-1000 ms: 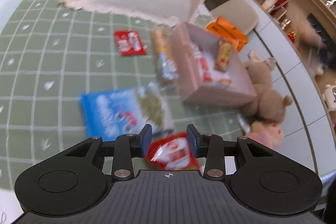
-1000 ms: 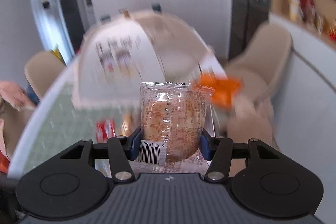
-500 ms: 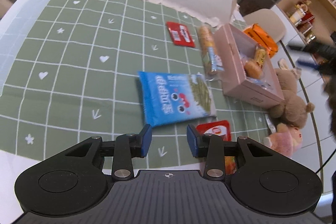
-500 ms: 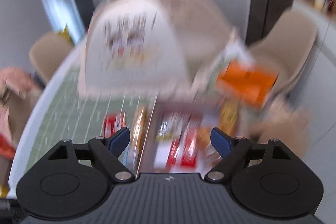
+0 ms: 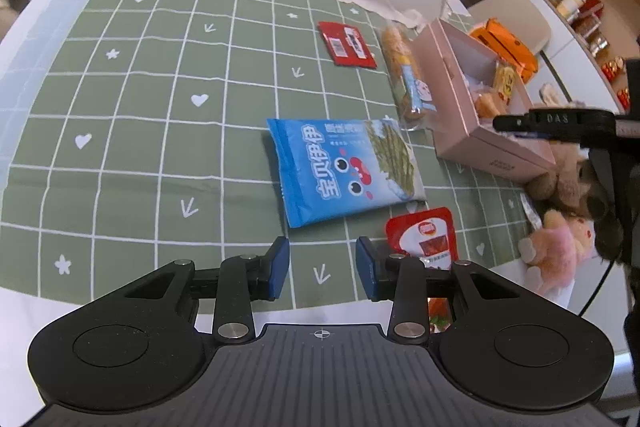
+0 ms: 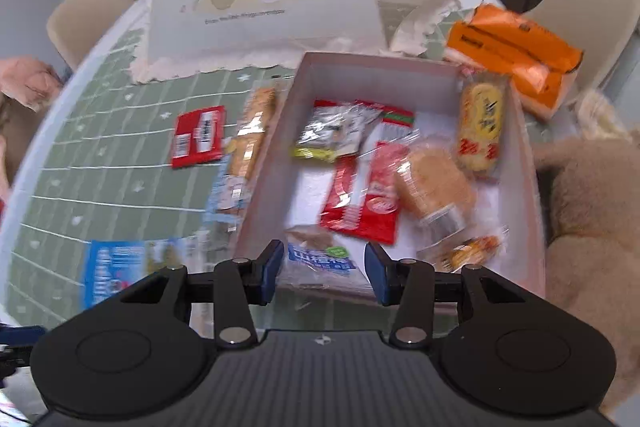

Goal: Organize snacks

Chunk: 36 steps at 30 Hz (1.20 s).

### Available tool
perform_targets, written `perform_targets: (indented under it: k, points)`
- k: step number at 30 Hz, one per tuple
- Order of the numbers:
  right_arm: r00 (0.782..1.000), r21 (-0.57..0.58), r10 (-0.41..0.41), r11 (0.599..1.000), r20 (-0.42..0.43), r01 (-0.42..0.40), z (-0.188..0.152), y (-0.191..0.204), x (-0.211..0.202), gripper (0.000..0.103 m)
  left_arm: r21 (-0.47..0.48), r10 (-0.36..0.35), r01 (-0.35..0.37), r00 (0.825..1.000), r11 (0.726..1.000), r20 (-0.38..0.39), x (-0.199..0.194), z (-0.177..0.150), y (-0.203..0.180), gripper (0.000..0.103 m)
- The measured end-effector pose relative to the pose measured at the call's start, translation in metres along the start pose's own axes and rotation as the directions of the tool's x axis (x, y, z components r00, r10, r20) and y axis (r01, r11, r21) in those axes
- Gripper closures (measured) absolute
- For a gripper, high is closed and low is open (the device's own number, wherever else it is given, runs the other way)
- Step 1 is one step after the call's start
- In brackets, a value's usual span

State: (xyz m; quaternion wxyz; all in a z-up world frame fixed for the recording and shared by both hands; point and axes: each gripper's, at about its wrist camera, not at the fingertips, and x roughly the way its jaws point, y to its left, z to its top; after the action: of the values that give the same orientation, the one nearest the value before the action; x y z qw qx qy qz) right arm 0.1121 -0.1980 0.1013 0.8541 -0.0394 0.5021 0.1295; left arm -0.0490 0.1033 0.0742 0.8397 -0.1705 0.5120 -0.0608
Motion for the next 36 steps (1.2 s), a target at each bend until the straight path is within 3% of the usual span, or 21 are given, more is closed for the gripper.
perform_targets:
  k: [2,4,5,6,9,13,18,22,29,32,34,36]
  points:
    - [0.997,0.025,-0.068,0.997,0.03,0.067,0.005,-0.006,-0.002,0.058,0.022,0.017,-0.017,1.0,1.0,0.007,-0.001,0.001,-0.003,0.062]
    - [0.965,-0.009,-0.248,0.968,0.088,0.25,0.01,-0.003,-0.003,0.058,0.046,0.045,-0.045,0.999,0.998,0.017,-0.002,0.002,-0.006,0.062]
    - [0.946,-0.026,-0.301,0.952,0.118,0.306,0.012,-0.002,-0.003,0.058,0.058,0.058,-0.059,0.998,0.997,0.022,-0.002,0.002,-0.007,0.062]
    - [0.942,-0.025,-0.31,0.949,0.132,0.316,0.015,-0.003,-0.004,0.058,0.072,0.071,-0.073,0.997,0.995,0.027,-0.003,0.003,-0.008,0.062]
    - [0.968,0.011,-0.213,0.977,0.132,0.214,0.026,-0.002,-0.01,0.054,0.108,0.124,-0.129,0.991,0.986,0.049,-0.006,0.003,-0.012,0.062]
    - [0.988,-0.047,-0.026,0.998,0.151,0.034,0.043,0.035,-0.008,0.024,0.119,0.169,-0.176,0.983,0.977,0.068,-0.011,0.004,-0.009,0.062]
    - [0.986,-0.07,0.159,0.985,0.041,-0.156,0.077,0.093,0.038,0.024,0.119,0.212,-0.222,0.973,0.968,0.094,-0.021,0.003,-0.004,0.062]
    - [0.985,-0.076,0.172,0.982,-0.031,-0.174,0.106,0.129,0.088,0.025,0.119,0.249,-0.263,0.961,0.957,0.12,-0.033,0.001,-0.001,0.062]
    - [0.994,-0.121,0.068,0.99,-0.081,-0.077,0.123,0.156,0.149,0.026,0.062,0.286,-0.297,0.948,0.953,0.142,-0.051,-0.001,0.012,0.062]
    - [0.997,-0.148,0.042,0.988,-0.066,-0.052,0.114,0.162,0.152,0.027,0.043,0.288,-0.296,0.948,0.954,0.132,-0.052,-0.003,0.016,0.062]
    - [0.997,-0.19,0.042,0.98,-0.058,-0.052,0.104,0.17,0.145,0.043,0.031,0.279,-0.284,0.953,0.958,0.12,-0.05,-0.003,0.02,0.062]
    - [0.992,-0.21,0.094,0.971,-0.083,-0.11,0.091,0.177,0.134,0.044,0.02,0.261,-0.264,0.959,0.964,0.107,-0.047,-0.002,0.022,0.062]
